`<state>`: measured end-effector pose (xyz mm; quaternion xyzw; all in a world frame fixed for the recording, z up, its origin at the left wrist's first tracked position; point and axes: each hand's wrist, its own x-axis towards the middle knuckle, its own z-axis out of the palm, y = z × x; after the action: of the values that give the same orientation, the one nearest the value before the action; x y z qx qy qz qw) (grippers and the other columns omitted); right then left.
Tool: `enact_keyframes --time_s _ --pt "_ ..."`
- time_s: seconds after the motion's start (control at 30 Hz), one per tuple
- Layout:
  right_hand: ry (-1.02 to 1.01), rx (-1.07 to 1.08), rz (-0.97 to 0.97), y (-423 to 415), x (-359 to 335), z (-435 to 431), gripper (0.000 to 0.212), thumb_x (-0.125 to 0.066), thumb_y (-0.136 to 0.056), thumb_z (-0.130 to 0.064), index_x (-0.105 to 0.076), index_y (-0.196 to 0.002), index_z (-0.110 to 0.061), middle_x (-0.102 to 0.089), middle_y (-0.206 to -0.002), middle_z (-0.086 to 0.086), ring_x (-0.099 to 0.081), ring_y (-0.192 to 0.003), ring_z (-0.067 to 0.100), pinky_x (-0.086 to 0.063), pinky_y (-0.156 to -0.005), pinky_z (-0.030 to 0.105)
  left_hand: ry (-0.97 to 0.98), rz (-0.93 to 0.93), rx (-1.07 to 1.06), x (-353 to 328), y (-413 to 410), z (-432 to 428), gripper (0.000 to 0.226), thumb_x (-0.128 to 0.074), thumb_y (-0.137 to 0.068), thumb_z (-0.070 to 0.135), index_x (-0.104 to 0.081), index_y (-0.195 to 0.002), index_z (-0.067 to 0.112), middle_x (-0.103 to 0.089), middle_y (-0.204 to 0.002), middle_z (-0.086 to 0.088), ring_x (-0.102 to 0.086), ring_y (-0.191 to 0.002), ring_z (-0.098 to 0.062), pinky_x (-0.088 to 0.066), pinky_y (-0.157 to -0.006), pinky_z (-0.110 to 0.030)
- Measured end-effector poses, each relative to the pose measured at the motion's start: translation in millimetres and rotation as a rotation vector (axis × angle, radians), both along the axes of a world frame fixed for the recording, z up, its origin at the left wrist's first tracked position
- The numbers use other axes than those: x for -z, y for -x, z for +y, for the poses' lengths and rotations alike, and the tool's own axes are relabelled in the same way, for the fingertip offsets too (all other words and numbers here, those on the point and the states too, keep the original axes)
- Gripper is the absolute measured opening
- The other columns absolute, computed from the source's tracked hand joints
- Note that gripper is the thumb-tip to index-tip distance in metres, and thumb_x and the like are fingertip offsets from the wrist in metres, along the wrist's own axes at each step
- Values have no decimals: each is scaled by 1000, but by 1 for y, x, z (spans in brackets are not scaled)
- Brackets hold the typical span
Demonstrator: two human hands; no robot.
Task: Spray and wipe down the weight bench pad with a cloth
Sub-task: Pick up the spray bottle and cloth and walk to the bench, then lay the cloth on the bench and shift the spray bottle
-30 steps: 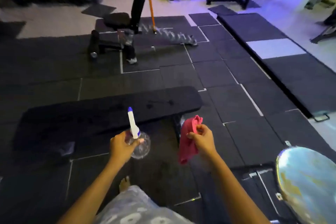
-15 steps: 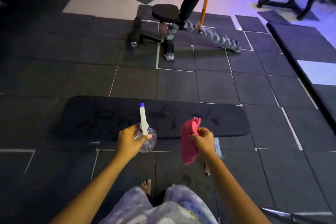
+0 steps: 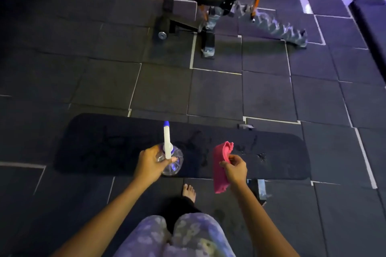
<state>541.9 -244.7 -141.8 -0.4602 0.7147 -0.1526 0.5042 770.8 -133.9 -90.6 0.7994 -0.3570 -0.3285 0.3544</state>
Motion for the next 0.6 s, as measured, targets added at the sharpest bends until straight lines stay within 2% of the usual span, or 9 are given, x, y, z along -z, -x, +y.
enact_keyframes --time_s 0.07,0.17,0.27,0.33,0.4,0.47,0.5,0.57,0.6 --pt "-45 -21 10 -3 19 -17 23 -69 -73 2 -65 -81 -19 -69 -84 9 -64 -83 28 -55 -81 45 -26 9 5 19 -8 -19 40 -85 -68 14 -71 -105 8 -75 -92 -7 -70 -84 -18 -56 -73 -27" --pt "-99 -62 -52 -18 46 -39 19 -71 -74 4 -66 -83 -12 -69 -82 8 -64 -76 23 -56 -71 36 -40 -6 19 42 -18 -43 36 -84 -70 12 -71 -103 5 -73 -86 -8 -62 -70 -8 -45 -62 -5" --pt "-185 -28 -241 -40 67 -57 18 -69 -77 8 -67 -88 -6 -67 -75 5 -63 -63 14 -53 -53 23 -43 -1 32 62 -26 -61 35 -84 -70 11 -71 -103 4 -73 -84 -6 -63 -70 -6 -43 -59 -3" --pt "-260 14 -386 -51 80 -65 20 -69 -79 7 -68 -96 -3 -69 -77 6 -64 -62 17 -54 -53 26 -40 8 25 77 -34 -66 37 -84 -70 13 -71 -103 5 -74 -86 -6 -68 -76 -13 -46 -61 -5" --pt "-265 17 -430 -56 99 -73 23 -69 -80 5 -67 -102 -1 -70 -79 7 -65 -62 17 -56 -56 29 -38 21 8 94 -43 -66 36 -84 -70 15 -72 -103 7 -75 -88 -4 -70 -80 -14 -49 -65 -8" --pt "-206 -37 -322 -55 128 -79 25 -70 -80 6 -66 -104 -1 -72 -85 10 -68 -66 20 -58 -64 35 -30 36 0 109 -51 -64 36 -84 -70 18 -72 -103 11 -74 -87 -1 -70 -81 -11 -54 -69 -16" --pt "-164 -88 -200 -53 141 -79 26 -70 -79 6 -66 -104 -2 -72 -90 11 -68 -71 20 -58 -69 35 -31 31 -2 117 -55 -62 36 -84 -70 19 -72 -104 12 -75 -87 0 -70 -81 -10 -55 -70 -20" --pt "-69 -141 81 -49 164 -76 29 -71 -78 1 -67 -106 -4 -72 -101 10 -65 -84 18 -53 -78 30 -24 16 -1 132 -61 -60 37 -84 -70 15 -72 -105 12 -75 -88 -1 -69 -80 -7 -56 -71 -25" --pt "-46 -145 149 -48 173 -72 29 -70 -78 -1 -67 -107 -4 -71 -102 9 -64 -88 18 -50 -80 27 -18 15 2 139 -63 -59 37 -84 -70 14 -73 -105 11 -75 -88 -1 -69 -80 -6 -56 -70 -24"
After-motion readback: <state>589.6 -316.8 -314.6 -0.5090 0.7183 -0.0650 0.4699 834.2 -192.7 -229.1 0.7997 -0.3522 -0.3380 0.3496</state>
